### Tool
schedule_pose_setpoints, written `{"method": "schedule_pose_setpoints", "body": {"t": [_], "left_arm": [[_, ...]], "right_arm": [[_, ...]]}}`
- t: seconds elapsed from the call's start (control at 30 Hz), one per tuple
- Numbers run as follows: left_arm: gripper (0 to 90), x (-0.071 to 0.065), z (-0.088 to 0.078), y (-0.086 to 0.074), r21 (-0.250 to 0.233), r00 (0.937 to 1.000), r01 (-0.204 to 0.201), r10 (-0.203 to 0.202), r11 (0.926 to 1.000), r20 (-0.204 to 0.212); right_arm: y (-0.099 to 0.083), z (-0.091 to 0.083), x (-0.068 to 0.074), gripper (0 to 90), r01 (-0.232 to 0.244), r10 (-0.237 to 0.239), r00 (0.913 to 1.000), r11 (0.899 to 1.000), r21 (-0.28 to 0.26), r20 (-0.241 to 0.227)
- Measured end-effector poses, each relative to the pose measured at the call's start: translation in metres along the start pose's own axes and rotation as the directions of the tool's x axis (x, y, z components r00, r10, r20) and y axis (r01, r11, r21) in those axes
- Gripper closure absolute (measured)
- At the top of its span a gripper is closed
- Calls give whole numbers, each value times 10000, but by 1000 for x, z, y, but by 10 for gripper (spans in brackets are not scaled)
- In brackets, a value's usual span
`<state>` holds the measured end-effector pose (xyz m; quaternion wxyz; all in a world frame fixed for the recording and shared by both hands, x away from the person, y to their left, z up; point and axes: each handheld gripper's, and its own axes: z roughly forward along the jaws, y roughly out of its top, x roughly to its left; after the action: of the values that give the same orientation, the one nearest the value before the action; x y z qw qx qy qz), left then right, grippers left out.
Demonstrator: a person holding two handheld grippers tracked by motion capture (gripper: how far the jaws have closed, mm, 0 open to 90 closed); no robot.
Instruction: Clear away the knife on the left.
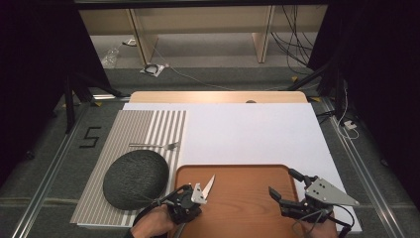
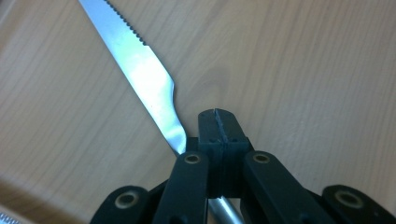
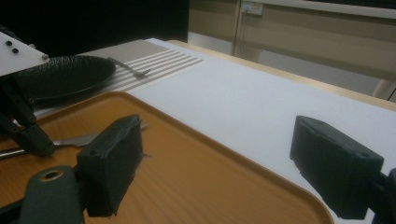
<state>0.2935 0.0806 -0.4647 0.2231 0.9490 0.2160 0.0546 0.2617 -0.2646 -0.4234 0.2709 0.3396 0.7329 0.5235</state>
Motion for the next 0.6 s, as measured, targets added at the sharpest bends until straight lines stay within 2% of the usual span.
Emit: {"method": "schedule_pose_setpoints", "body": {"t": [0.6], "left_arm": [[894,14,-5,-9,149,9990,402,-399,9991,-181]], "right_arm": [[0,0,0,179,-8,8,10000,10000,-1,7]]}}
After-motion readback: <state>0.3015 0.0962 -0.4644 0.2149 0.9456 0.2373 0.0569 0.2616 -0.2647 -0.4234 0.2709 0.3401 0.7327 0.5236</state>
